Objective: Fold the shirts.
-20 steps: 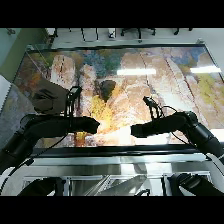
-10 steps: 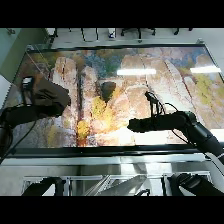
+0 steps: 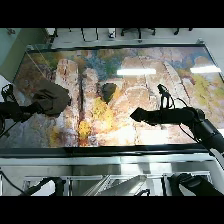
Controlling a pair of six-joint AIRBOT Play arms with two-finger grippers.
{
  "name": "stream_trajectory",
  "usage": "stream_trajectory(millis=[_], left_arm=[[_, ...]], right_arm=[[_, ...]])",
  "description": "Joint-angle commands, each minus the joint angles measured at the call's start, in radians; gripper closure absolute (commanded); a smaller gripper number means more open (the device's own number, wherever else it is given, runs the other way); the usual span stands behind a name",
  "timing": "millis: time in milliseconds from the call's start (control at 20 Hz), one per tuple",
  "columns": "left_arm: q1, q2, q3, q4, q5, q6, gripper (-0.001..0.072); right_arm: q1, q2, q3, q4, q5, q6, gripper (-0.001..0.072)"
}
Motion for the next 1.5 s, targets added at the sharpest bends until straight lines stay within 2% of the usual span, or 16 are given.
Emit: stream_trajectory(millis=[0,100,300,400,450,500,550,700,900,950,1000,1100,1300,1450], left_arm=[[0.016,-0.191,0.124,0.003,-0.022,0.0,0.0012],[0.014,-0.289,0.205,-0.002,-0.021,-0.001,0.0012],[-0.036,-0.459,0.369,-0.106,-0.029,-0.001,0.0013],[-0.072,-0.535,0.429,-0.093,-0.012,-0.001,0.0017],[-0.08,-0.572,0.456,-0.093,0.014,-0.001,0.0209],[-0.081,-0.602,0.481,-0.094,0.054,-0.001,0.0615],[-0.08,-0.628,0.51,-0.093,0.089,-0.002,0.0691],[-0.075,-0.658,0.597,-0.095,0.18,-0.006,0.0691],[-0.103,-0.608,0.724,-0.101,0.308,0.009,0.0691],[-0.121,-0.572,0.738,-0.107,0.325,0.024,0.0692],[-0.142,-0.526,0.732,-0.107,0.329,0.026,0.0691],[-0.195,-0.413,0.705,-0.135,0.35,0.031,0.0692],[-0.337,-0.171,0.606,-0.324,0.376,0.032,0.0691],[-0.502,-0.019,0.483,-0.322,0.388,0.005,0.0691]], right_arm=[[-0.027,-0.001,0.001,-0.009,0.007,0.0,0.0023],[-0.027,-0.001,0.0,-0.01,0.006,0.001,0.0023],[-0.027,-0.002,0.0,-0.01,0.01,0.001,0.0024],[-0.027,-0.003,0.0,-0.006,0.01,0.002,0.0024],[-0.027,-0.003,0.0,-0.006,0.009,0.002,0.0024],[-0.027,-0.003,0.0,-0.003,0.009,0.002,0.0024],[-0.027,-0.003,0.0,0.003,0.01,0.002,0.0024],[-0.027,-0.003,0.0,0.002,-0.002,0.002,0.0024],[-0.026,-0.002,0.0,0.024,-0.006,0.001,0.0032],[-0.026,-0.002,0.0,0.043,-0.013,0.001,0.0115],[-0.026,-0.002,0.0,0.063,-0.029,-0.008,0.0291],[-0.026,-0.002,0.0,0.088,-0.065,-0.063,0.0502],[-0.026,-0.002,0.0,0.087,-0.075,-0.068,0.0513],[-0.026,0.006,0.0,0.087,-0.094,-0.093,0.0512]])
